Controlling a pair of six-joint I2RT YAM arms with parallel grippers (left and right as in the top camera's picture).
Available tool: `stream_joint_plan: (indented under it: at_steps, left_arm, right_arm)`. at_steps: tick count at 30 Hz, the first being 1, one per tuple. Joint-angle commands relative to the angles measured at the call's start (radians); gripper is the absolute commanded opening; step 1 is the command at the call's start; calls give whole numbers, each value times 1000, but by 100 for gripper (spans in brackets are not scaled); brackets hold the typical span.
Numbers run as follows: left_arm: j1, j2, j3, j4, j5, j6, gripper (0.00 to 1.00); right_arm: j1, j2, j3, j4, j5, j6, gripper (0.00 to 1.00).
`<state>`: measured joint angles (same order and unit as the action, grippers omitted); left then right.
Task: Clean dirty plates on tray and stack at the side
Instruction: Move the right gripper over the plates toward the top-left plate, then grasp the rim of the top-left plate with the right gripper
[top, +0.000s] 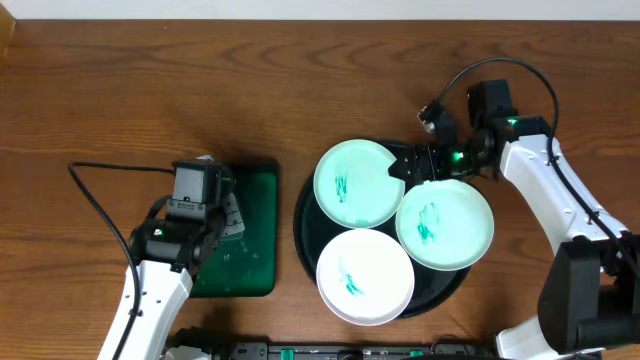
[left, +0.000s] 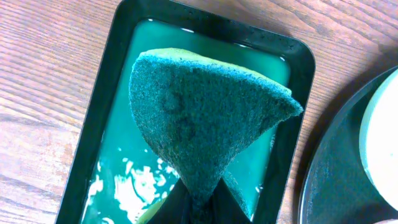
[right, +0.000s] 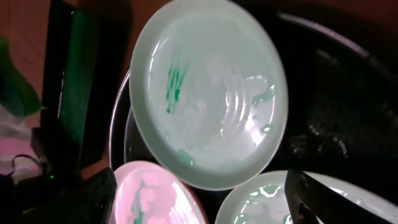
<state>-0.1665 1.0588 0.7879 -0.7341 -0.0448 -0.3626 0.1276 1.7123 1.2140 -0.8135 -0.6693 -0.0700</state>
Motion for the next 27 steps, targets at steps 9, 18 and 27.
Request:
stream_joint_plan:
  at_steps: [9,18,27]
  left_arm:
    - [0,-1,21,-2,-19,-2,7]
    - [0,-1,21,-2,-19,-2,7]
    - [0,-1,21,-6,-19,-2,7]
  right_arm:
    - [17,42,-78,102,17,-5,84]
    - [46,132,-109,154,-1,21,81]
    - [85,185,-117,238,8,64,79]
